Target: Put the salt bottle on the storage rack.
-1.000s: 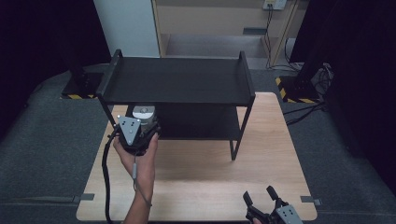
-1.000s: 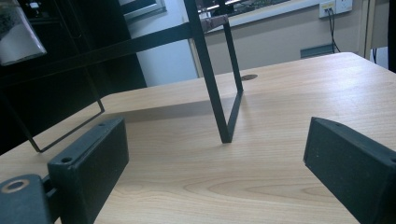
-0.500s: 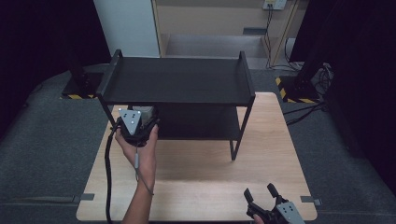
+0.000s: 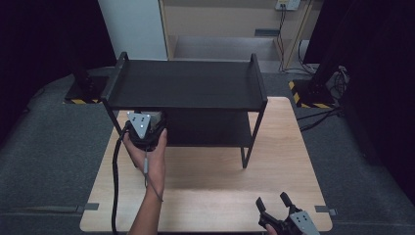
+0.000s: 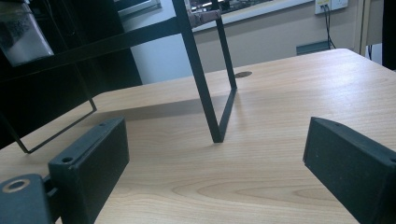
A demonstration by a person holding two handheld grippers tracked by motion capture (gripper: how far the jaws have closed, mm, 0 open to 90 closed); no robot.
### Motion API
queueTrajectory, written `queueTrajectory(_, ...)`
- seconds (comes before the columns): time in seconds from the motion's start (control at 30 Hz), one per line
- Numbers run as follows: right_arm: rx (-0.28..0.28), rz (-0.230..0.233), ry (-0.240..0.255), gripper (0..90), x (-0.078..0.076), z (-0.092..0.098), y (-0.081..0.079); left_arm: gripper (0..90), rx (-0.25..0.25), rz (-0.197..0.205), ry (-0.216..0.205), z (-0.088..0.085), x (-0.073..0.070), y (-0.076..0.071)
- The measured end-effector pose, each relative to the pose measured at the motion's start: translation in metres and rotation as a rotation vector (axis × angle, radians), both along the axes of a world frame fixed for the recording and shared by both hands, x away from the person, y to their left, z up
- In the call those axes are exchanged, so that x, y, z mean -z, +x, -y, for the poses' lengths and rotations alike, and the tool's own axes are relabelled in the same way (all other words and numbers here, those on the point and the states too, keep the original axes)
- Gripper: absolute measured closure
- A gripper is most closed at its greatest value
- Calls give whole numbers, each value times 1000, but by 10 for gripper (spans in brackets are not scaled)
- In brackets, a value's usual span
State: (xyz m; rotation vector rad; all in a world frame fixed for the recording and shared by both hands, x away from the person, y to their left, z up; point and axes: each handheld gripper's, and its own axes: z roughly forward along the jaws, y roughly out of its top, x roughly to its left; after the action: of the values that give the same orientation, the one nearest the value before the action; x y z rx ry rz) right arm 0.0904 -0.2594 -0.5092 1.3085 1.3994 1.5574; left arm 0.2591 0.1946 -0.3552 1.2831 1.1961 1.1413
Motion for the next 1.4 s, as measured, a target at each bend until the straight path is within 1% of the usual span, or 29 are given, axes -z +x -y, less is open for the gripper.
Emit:
queueTrajectory(0.17, -1, -1, 3, 68, 1, 0, 0, 304, 0, 1, 2, 0, 0, 0)
queueTrajectory(0.37, -5, -5, 2, 68, 0, -1, 1, 295, 1, 6, 17, -1, 1, 1)
queueTrajectory(0.47, -7, -3, 2, 67, 0, -1, 1, 205, 0, 2, 22, -1, 0, -1)
queueTrajectory(0.6, -7, -5, 2, 66, 0, -1, 1, 160, 8, 8, 28, -1, 0, -3)
queueTrajectory(0.73, -11, -5, 3, 66, 0, -2, 1, 127, 0, 15, 35, 1, 1, -6)
queueTrajectory(0.9, -12, -2, 3, 64, -1, -2, 0, 107, -6, 28, 41, 2, 0, -12)
queueTrajectory(1.0, -12, -1, 3, 63, -1, -2, 0, 106, -9, 40, 34, 2, 1, -16)
queueTrajectory(1.13, -8, 5, 6, 61, -1, -2, -1, 105, -6, 40, 27, 0, 1, -20)
queueTrajectory(1.27, -8, 7, 6, 58, -1, -2, -1, 98, 5, 39, 20, -2, 2, -25)
queueTrajectory(1.33, -9, 8, 8, 58, -1, -2, -1, 94, 17, 41, 13, -3, 2, -29)
queueTrajectory(1.4, -11, 9, 8, 57, -1, -2, -1, 90, 16, 47, 14, -3, 4, -34)
